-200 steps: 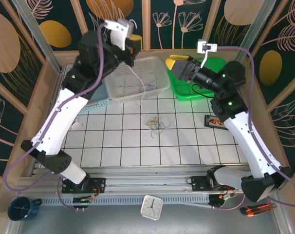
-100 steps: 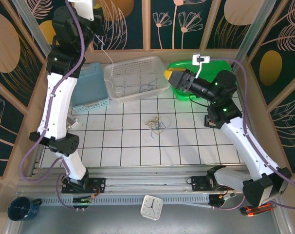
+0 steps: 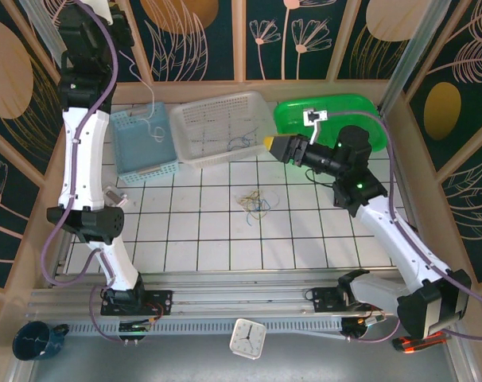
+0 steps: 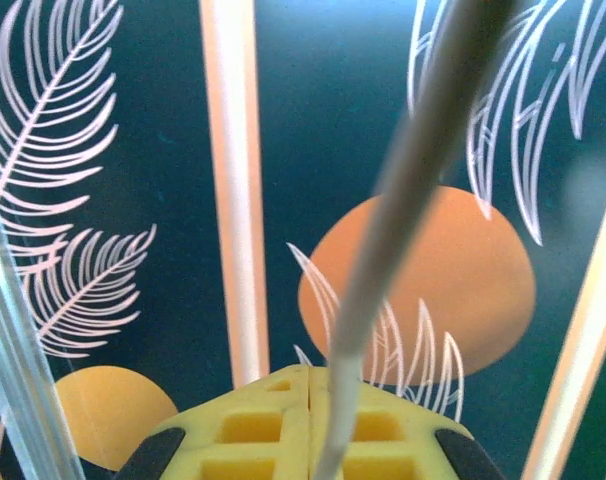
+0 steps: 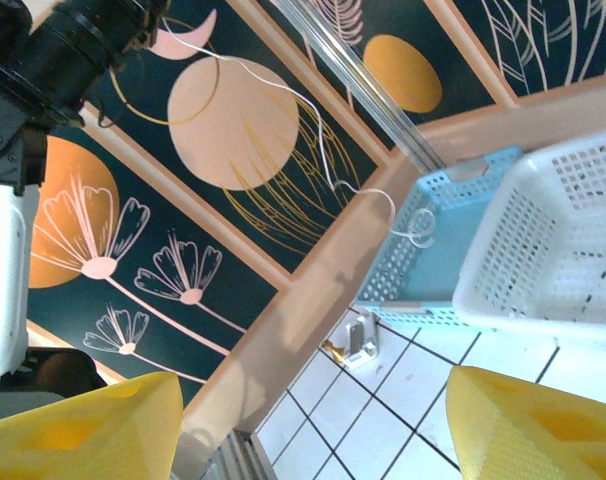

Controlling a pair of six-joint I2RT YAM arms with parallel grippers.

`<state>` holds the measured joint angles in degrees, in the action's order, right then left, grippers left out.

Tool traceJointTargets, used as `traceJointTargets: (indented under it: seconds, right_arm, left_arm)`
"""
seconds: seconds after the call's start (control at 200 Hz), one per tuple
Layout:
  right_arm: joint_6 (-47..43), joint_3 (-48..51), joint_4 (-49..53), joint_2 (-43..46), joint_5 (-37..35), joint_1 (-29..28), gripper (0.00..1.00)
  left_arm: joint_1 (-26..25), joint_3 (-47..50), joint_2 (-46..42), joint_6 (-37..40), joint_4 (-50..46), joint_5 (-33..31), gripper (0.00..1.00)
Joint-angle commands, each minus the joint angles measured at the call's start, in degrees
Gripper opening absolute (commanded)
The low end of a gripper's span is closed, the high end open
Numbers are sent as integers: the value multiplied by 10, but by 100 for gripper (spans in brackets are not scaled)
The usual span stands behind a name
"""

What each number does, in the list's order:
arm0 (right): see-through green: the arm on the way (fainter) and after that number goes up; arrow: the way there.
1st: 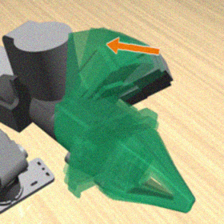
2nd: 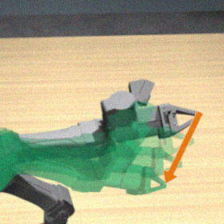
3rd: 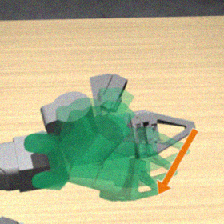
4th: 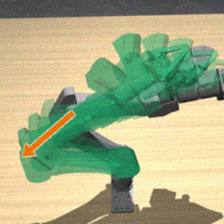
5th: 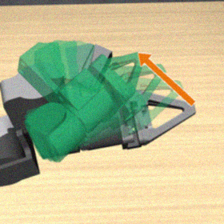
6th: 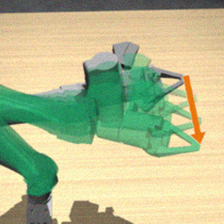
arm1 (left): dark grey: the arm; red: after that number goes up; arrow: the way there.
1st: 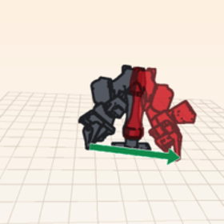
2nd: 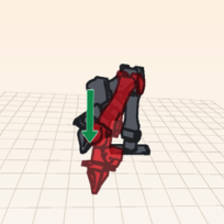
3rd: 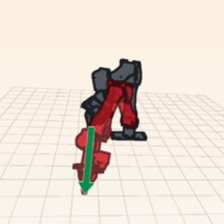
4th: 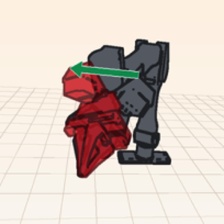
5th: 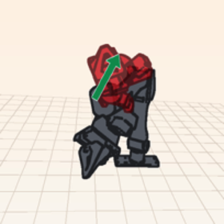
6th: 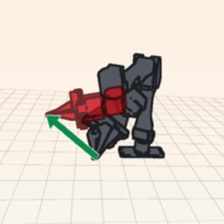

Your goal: Untangle the cables

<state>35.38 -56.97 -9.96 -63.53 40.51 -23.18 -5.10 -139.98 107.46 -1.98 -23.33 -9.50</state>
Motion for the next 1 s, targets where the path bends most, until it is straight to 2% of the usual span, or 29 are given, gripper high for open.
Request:
traceJointTargets:
  seconds: [0.0, 0.175, 0.385, 0.51, 0.736, 0.991]
  right_arm:
    - [-11, 12, -11, 4, 7, -3, 70]
    - [-14, 19, -13, -7, 1, -10, 70]
    - [-21, 26, -7, -5, -9, -14, 70]
    - [-23, 30, -4, -3, -14, -16, 70]
    - [-20, 43, -12, 0, -22, -22, 70]
    - [-17, 50, -13, 7, -33, -32, 70]
  left_arm:
    - [19, 18, 33, -16, 19, 10, 0]
    - [44, 101, 55, -38, 49, 21, 0]
    - [82, 406, -18, -102, 227, 47, 0]
    - [91, 509, -27, -110, 264, 57, 0]
    - [91, 568, -7, -114, 259, 87, 0]
    - [91, 538, 61, -119, 209, 94, 1]
